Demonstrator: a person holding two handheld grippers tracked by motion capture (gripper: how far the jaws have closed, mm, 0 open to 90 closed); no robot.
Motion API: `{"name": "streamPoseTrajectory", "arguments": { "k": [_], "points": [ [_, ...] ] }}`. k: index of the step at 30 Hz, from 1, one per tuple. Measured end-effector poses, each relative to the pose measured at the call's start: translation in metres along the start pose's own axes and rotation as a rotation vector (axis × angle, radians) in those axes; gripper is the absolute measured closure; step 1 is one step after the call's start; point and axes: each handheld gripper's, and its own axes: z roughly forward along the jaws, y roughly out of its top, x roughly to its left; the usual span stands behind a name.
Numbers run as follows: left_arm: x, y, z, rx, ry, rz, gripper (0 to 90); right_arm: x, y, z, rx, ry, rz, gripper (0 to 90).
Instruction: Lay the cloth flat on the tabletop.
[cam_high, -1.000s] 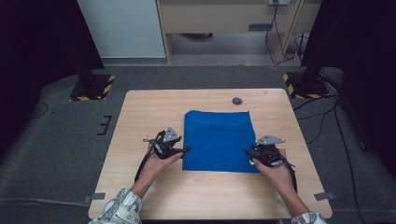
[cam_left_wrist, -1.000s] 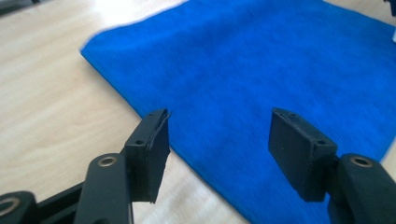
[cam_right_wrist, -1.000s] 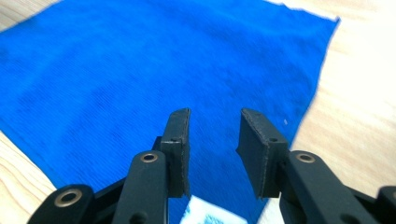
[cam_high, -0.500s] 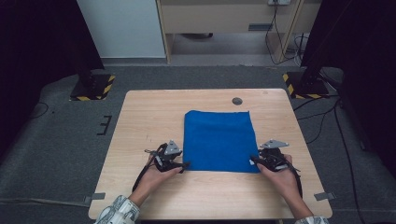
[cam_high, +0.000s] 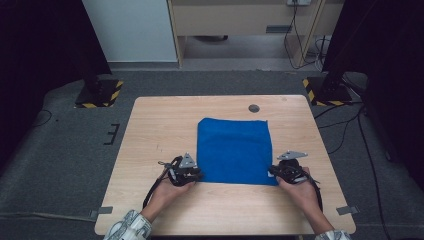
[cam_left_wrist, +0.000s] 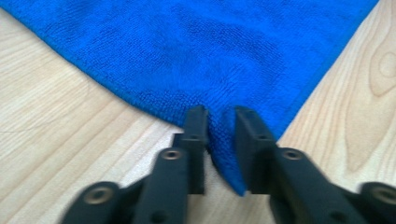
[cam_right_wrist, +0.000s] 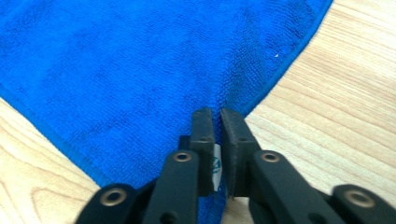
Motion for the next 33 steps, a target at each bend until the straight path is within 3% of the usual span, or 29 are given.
{"name": "streamPoseTrajectory", "arguments": {
  "k": [2, 5, 10, 16, 18, 20, 22, 24, 28, 33],
  "points": [
    [-0.003, 0.001, -0.001, 0.014, -0.002, 0.006, 84.9, 0.001, 0.0, 0.0, 0.004, 0.002, -0.01, 86.9],
    [-0.007, 0.002, -0.003, 0.033, -0.009, 0.016, 87.8, 0.002, -0.001, -0.004, 0.017, 0.017, 0.011, 87.5],
    [-0.011, 0.001, -0.007, 0.043, -0.032, 0.008, 88.0, 0.006, -0.005, -0.013, 0.018, 0.03, -0.002, 87.6],
    [-0.026, -0.001, -0.016, 0.046, -0.072, 0.008, 87.8, 0.01, -0.015, -0.033, 0.004, 0.036, -0.004, 87.4],
    [-0.033, -0.001, -0.015, 0.051, -0.067, 0.019, 85.8, 0.011, -0.018, -0.036, 0.021, 0.024, -0.015, 81.0],
    [-0.034, -0.001, -0.016, 0.04, -0.028, 0.019, 68.1, 0.012, -0.02, -0.038, 0.005, 0.014, -0.028, 68.5],
    [-0.03, 0.001, -0.021, -0.012, 0.039, 0.025, 50.1, 0.016, -0.016, -0.044, -0.061, 0.019, -0.029, 52.8],
    [-0.024, 0.004, -0.024, -0.051, 0.046, 0.008, 39.1, 0.021, -0.012, -0.044, -0.096, 0.022, -0.052, 45.9],
    [-0.008, 0.012, -0.025, -0.098, 0.04, -0.006, 29.4, 0.034, -0.005, -0.032, -0.102, 0.063, -0.093, 35.6],
    [0.009, 0.023, -0.019, -0.117, 0.045, -0.023, 24.7, 0.053, 0.005, -0.018, -0.103, 0.119, -0.135, 27.9]
  ]
}}
